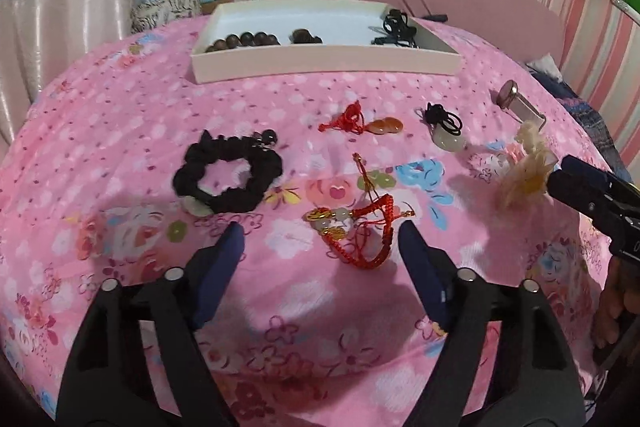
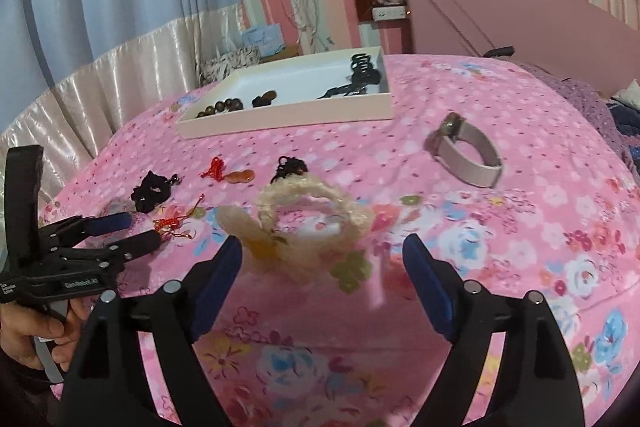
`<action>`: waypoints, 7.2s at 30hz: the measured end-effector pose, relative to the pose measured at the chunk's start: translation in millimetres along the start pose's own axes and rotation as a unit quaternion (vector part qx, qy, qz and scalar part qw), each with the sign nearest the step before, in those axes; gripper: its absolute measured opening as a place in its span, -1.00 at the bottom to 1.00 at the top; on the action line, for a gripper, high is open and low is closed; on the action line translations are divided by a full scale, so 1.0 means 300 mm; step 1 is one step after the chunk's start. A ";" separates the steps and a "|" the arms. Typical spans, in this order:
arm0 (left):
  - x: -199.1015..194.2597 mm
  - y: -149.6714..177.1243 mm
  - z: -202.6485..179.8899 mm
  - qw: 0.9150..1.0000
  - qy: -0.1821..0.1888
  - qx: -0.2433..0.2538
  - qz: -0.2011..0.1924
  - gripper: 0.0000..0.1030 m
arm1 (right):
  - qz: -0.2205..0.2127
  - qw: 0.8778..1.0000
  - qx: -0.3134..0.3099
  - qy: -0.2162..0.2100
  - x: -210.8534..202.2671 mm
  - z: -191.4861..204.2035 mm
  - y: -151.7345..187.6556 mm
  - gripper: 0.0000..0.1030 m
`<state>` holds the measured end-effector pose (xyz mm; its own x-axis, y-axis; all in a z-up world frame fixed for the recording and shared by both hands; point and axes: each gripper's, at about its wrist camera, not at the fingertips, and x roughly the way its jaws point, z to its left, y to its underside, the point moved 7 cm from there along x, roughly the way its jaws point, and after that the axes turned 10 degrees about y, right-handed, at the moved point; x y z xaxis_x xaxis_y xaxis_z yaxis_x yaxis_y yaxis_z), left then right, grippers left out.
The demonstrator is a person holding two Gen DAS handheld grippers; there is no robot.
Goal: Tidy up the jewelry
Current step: 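Move both open tools back over the remaining jewelry on the bedspread, then grasp the red cord bracelet with the left tool while the right tool grasps the cream flower scrunchie, then carry the red bracelet and cream scrunchie into the white tray and open both tools, then withdraw both open tools from the tray back over the remaining jewelry, then grasp the black scrunchie with the left tool while the right tool grasps the black cord bracelet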
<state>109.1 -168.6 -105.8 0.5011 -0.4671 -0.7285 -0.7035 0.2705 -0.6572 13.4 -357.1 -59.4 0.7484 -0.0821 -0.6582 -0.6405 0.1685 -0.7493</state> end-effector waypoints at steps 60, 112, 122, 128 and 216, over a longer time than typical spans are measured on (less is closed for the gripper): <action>-0.106 -0.269 0.087 0.996 0.029 -0.018 -0.078 -0.92 | -0.019 0.999 -0.020 -0.043 0.027 0.070 -0.241 -0.67; 0.550 -0.809 0.465 0.995 -0.023 -0.096 0.002 -0.48 | 0.044 0.998 -0.019 -0.041 0.797 0.237 -0.698 -0.77; 0.497 -0.828 0.455 0.995 -0.017 -0.099 -0.020 -0.10 | 0.025 0.999 -0.003 -0.043 0.753 0.206 -0.728 0.00; 0.429 -0.861 0.458 0.994 -0.036 -0.090 -0.042 0.05 | -0.002 1.000 0.012 -0.022 0.682 0.161 -0.777 0.09; -0.322 -0.163 0.311 0.996 -0.046 -0.041 -0.063 0.72 | 0.080 0.996 0.040 0.019 -0.023 0.092 -0.199 0.85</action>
<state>142.1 -58.3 -21.3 0.6292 -0.4131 -0.6584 -0.6690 0.1434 -0.7293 51.3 -339.3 -8.0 0.6296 -0.0846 -0.7723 -0.7344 0.2596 -0.6272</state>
